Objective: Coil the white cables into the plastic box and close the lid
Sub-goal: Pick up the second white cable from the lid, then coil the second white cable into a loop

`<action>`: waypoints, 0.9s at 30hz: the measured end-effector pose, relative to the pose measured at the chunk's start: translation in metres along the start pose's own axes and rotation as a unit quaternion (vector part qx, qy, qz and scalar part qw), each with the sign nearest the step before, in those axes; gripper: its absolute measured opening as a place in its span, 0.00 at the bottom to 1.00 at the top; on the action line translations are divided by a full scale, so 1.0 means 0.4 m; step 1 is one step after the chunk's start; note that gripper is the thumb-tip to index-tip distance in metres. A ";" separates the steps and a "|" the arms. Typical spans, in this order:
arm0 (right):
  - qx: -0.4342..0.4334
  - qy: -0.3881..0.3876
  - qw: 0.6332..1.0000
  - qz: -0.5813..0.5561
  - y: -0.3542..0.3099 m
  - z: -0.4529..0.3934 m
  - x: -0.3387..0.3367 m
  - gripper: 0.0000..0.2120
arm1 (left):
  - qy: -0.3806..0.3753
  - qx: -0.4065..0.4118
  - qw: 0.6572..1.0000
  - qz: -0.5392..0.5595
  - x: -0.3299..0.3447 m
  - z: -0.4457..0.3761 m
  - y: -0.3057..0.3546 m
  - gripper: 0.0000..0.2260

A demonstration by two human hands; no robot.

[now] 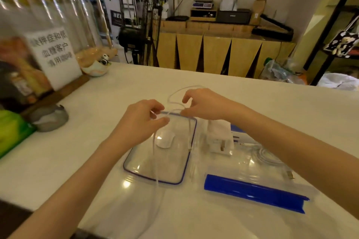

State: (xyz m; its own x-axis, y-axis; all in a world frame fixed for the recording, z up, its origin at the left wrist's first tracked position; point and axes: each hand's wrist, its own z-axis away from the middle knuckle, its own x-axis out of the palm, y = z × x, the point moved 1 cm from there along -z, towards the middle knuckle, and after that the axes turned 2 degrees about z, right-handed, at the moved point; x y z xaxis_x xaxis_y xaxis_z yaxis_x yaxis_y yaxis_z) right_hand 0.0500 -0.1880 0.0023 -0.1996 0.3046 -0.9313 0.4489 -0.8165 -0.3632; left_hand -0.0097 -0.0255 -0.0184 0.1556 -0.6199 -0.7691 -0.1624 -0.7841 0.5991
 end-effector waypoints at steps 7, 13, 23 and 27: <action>0.043 -0.015 0.989 -0.142 -0.014 -0.035 0.032 0.24 | 0.007 0.001 1.000 0.024 0.023 0.041 -0.022 0.09; 0.026 0.048 0.927 -0.371 -0.039 -0.017 -0.057 0.13 | 0.003 0.027 0.992 0.126 0.020 0.015 0.047 0.10; -0.055 0.183 0.913 -0.362 -0.037 0.001 -0.152 0.14 | -0.190 0.032 0.851 0.488 -0.090 -0.060 0.186 0.10; -0.076 0.185 0.905 -0.376 -0.018 -0.016 -0.163 0.13 | -0.232 0.095 0.849 0.465 -0.137 -0.088 0.208 0.14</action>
State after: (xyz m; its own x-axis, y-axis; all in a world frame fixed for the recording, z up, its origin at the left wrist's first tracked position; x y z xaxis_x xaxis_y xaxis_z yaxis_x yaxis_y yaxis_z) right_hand 0.0652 -0.1988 0.0656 -0.2052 0.9128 -0.3531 0.4274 -0.2410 -0.8714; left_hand 0.0025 -0.0580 0.0815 -0.5192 -0.8545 -0.0148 -0.1657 0.0837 0.9826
